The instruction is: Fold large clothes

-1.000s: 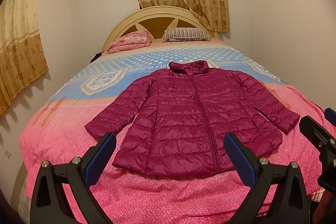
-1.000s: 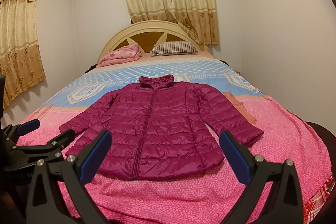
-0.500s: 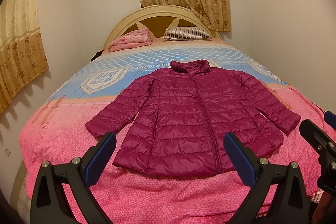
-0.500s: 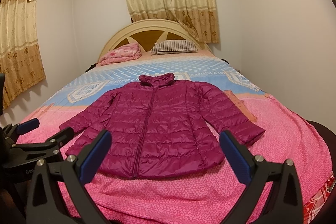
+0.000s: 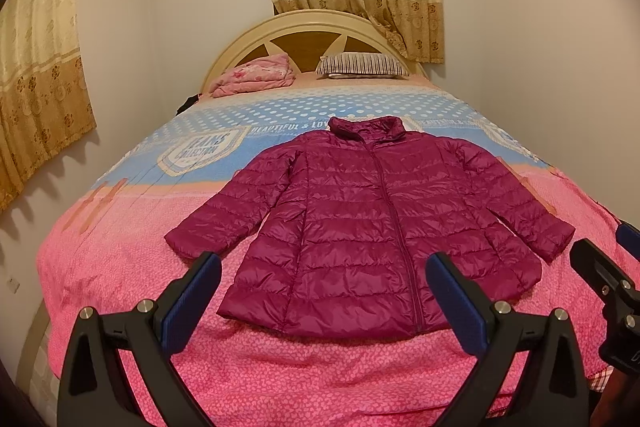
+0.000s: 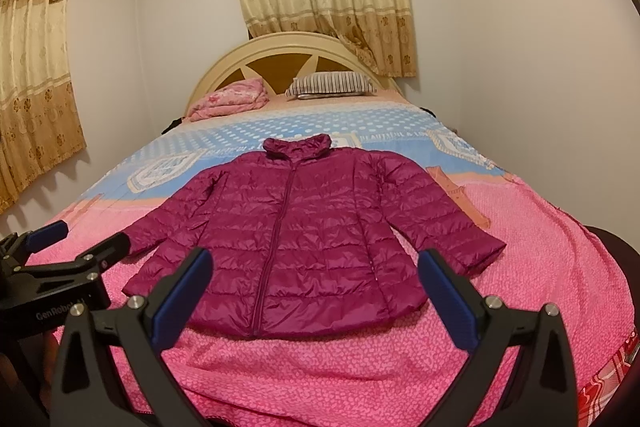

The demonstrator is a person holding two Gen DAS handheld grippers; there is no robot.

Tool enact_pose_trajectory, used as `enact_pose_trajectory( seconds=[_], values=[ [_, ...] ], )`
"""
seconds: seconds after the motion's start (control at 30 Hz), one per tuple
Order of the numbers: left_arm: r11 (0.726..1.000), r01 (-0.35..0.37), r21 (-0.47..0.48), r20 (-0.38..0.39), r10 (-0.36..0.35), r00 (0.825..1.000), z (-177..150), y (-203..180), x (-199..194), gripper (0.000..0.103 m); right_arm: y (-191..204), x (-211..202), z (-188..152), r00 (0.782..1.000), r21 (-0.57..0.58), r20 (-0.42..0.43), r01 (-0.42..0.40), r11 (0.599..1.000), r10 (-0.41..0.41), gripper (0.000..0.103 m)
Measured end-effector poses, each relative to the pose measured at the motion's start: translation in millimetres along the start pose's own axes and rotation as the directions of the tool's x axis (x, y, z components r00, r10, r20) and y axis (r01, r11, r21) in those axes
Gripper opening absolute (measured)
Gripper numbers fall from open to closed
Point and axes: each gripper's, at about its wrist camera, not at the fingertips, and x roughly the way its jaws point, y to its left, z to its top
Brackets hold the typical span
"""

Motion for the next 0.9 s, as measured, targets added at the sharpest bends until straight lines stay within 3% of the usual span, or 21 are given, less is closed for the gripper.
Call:
enact_pose_trajectory(
  seconds=[0.9],
  values=[
    [1.0, 0.001, -0.002, -0.002, -0.001, 1.0, 0.6, 0.4, -0.5, 0.102, 1.1, 1.6, -4.9, 1.0, 0.002, -0.015, -0.004, 1.0, 0.004, 0.103]
  ],
)
